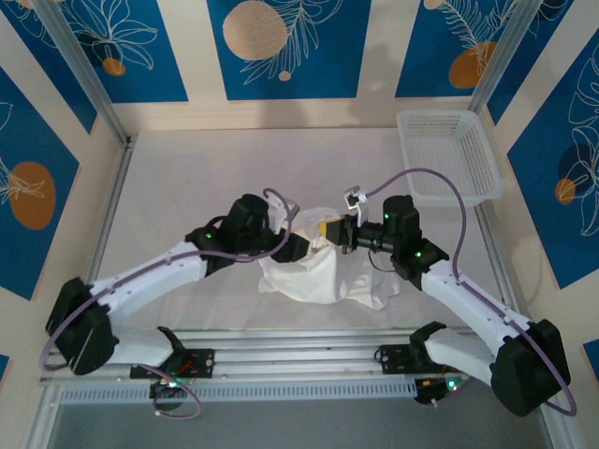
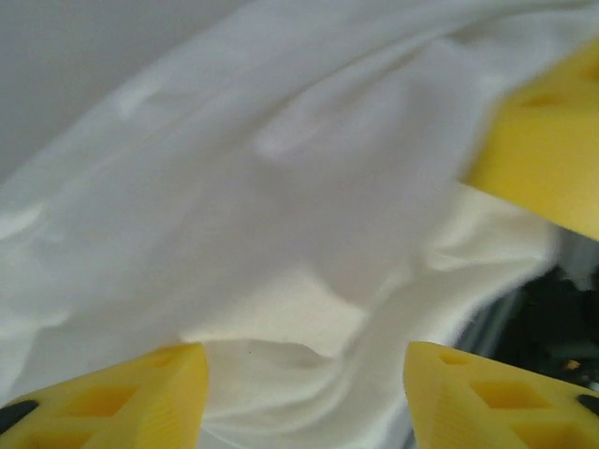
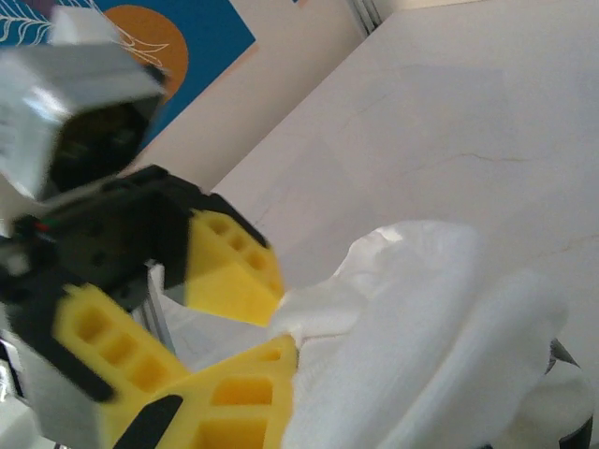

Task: Fold the inside-out t-shirt

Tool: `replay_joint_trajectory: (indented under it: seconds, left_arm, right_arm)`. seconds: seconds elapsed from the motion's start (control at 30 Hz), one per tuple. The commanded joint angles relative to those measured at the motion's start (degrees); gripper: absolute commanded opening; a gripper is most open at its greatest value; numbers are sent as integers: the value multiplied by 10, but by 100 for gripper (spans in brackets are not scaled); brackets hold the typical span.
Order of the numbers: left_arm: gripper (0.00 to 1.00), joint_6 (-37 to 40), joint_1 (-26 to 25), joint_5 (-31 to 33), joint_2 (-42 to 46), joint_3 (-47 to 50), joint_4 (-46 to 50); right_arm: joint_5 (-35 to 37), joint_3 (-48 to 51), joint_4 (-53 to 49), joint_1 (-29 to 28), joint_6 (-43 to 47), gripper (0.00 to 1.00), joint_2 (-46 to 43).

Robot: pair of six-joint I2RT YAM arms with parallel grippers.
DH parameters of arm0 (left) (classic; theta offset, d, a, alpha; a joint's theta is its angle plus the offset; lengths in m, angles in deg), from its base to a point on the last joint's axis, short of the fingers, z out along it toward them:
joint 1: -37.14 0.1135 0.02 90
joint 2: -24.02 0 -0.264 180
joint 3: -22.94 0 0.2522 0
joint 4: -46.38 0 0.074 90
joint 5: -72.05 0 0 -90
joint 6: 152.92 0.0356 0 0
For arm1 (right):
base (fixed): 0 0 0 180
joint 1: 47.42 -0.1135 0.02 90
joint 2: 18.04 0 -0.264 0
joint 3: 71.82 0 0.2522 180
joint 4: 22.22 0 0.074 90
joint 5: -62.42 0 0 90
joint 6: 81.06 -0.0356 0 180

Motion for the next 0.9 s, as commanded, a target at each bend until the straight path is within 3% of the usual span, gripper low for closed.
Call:
replay_joint_trajectory:
  seconds: [0.0,0.17,0.3,0.33,0.4,0.47,0.53,0.67,0.87]
  left_arm:
    - [62,6,-4,29,-34,-43,-14]
    - [60,12,-5,30,-72,-73,-28]
    - [1,-1,4,-31,-76,-87,-30]
    - [0,-24,15,-66,-69,-81,-46]
    - [0,-119,48,-194,-51,-52,-142]
    - [0,-220,66,-263,-37,-20,-265]
    - [0,-273,68,-311,-38,-27,-313]
    - [0,-279,66,-317,-32,-46,-276]
    - [0,-267,66,-308,-44,-55,-244]
  right_arm:
    - [-3,-17,-14,2,-10,0,-3]
    - [-4,-28,-40,3,-21,0,12]
    - [18,-29,-68,25,-43,0,34]
    - [27,-29,-76,34,-49,0,40]
    - [58,-25,-97,65,-64,0,60]
    - [72,-17,-112,99,-74,1,86]
    - [54,-18,-121,124,-64,3,116]
    - [-4,-64,-179,129,-29,35,109]
    - [107,4,-112,100,16,41,-92]
